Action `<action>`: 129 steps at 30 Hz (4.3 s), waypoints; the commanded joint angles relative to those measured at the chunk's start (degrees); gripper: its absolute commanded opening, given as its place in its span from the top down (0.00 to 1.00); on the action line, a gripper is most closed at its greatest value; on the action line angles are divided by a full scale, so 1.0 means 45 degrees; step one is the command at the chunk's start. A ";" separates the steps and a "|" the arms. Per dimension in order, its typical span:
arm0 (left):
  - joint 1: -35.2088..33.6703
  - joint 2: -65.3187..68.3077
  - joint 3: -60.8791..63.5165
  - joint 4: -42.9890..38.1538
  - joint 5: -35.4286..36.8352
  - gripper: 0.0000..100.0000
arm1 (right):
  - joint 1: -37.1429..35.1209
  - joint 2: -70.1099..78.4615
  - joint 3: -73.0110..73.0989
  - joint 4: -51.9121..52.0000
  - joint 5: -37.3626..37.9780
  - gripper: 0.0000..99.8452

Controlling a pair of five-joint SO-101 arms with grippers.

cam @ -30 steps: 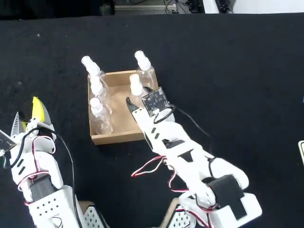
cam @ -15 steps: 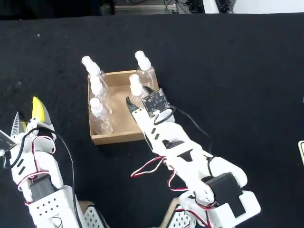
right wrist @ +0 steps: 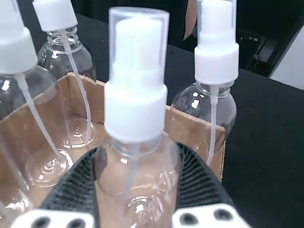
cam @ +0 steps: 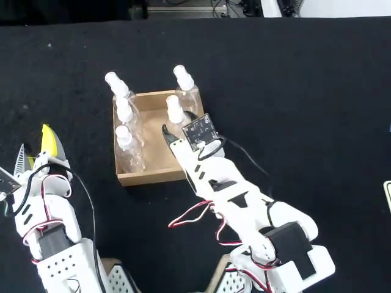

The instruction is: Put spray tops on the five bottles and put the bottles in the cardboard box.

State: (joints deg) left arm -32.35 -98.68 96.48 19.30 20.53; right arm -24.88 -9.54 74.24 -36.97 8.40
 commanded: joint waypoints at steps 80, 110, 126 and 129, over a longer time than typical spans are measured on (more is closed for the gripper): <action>-0.0029 -0.0039 0.0283 -0.0254 0.0020 0.79 | -0.0137 -0.7844 -0.3136 0.6564 0.0137 0.76; 0.1827 -0.0176 -0.0068 0.2012 -0.3595 0.97 | 0.7795 -1.0032 -0.3272 1.9634 0.0176 0.98; 0.2374 -0.0234 -0.1006 0.3985 -0.4142 0.97 | 0.8420 -1.3099 0.0615 1.9712 -0.0039 0.99; 0.2354 -0.0879 -0.0830 0.4122 -0.4142 0.97 | 0.8440 -1.5541 0.1924 1.9673 -0.0078 0.99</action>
State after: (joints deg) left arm -22.33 -99.12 95.16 37.23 2.15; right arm 11.78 -65.98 77.49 53.49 8.48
